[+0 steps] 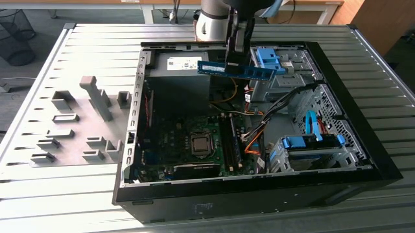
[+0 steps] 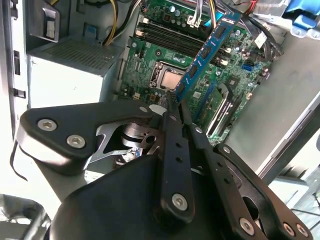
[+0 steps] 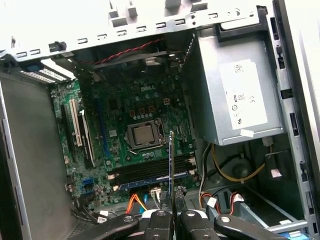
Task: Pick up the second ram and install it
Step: 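Insert the second ram into the second slot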
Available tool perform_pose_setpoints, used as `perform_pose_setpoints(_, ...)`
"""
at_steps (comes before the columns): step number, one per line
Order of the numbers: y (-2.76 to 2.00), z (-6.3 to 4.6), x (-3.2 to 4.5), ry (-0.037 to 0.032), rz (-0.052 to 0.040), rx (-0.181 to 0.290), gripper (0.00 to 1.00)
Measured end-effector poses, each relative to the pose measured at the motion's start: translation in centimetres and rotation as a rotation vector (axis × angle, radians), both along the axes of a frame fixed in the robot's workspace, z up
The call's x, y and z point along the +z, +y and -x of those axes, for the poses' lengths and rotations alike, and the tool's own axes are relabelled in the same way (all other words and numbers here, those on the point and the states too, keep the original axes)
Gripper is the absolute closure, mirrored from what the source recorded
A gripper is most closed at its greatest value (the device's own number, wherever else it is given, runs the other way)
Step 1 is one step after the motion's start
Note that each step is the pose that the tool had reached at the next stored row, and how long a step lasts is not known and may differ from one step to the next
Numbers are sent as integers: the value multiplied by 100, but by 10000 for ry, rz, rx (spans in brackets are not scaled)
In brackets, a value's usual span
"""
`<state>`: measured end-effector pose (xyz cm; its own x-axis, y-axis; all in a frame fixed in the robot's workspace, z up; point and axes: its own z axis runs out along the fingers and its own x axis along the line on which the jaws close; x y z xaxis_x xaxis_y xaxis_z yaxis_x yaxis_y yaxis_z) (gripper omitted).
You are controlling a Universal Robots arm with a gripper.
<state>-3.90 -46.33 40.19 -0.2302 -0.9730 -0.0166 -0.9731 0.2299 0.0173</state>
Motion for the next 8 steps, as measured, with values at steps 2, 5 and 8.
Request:
perform_pose_setpoints(2,0,0,-1,1,1,-208,86)
perform_pose_setpoints(5,0,0,-4,0,0,-513,86)
perform_pose_setpoints(8,0,0,-9,0,1,-1068,86)
